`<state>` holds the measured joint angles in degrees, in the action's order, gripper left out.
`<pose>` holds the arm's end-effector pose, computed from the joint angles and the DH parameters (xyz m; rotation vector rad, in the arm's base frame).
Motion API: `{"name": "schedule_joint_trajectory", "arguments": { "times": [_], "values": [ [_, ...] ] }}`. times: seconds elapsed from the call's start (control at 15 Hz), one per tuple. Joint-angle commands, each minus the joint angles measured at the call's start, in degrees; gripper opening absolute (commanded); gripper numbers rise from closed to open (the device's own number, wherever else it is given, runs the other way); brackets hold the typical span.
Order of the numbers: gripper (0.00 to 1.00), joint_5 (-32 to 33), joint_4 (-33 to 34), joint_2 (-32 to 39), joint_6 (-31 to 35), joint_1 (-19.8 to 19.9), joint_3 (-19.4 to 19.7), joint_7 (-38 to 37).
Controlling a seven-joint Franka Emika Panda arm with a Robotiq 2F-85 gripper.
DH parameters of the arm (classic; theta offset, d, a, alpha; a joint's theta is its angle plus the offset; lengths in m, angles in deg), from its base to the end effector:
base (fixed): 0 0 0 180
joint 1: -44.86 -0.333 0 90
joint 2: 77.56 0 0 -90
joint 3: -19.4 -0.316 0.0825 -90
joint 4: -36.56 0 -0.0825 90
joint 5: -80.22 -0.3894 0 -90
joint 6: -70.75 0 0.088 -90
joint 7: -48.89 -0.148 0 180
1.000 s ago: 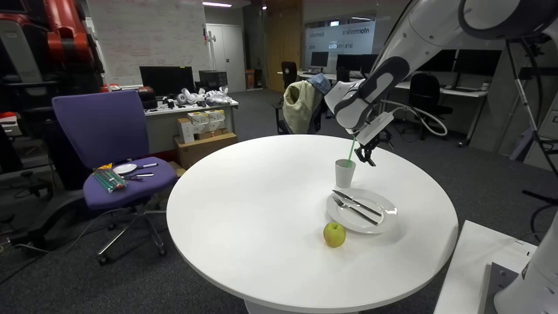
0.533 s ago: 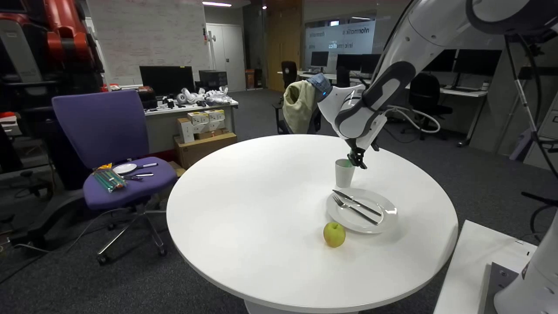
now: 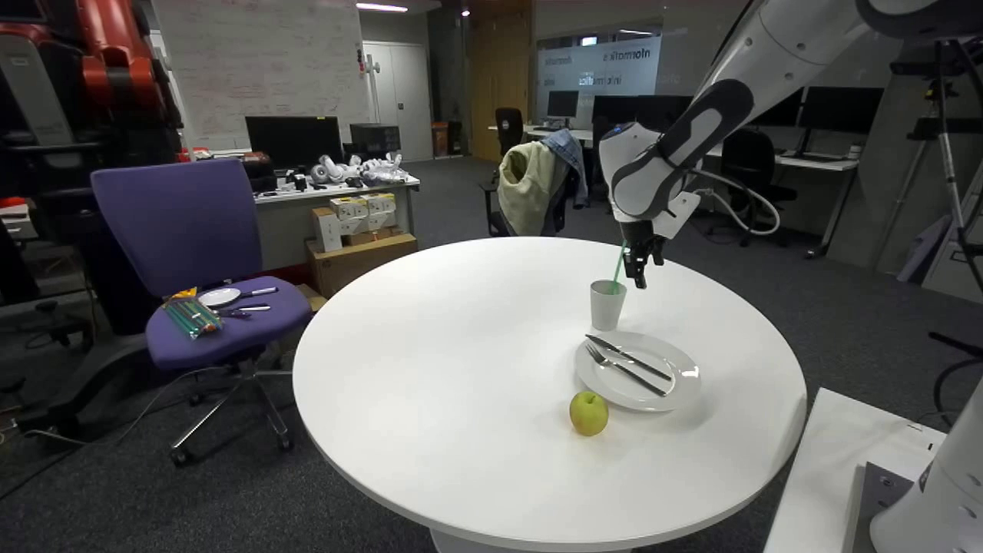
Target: Put the straw in the cup
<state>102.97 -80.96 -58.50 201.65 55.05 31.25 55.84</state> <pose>0.5349 -0.2396 0.2310 2.8117 0.0305 -0.2614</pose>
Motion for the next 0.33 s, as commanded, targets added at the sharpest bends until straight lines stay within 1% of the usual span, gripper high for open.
{"name": "schedule_joint_trajectory", "arguments": {
  "times": [0.0, 0.27],
  "values": [
    [1.0, -0.84, 0.1, -0.3, -0.14, 0.58, -0.21, 1.37],
    [1.0, -1.22, 0.08, -0.42, -0.13, 0.79, -0.62, 1.85]
  ]
}}
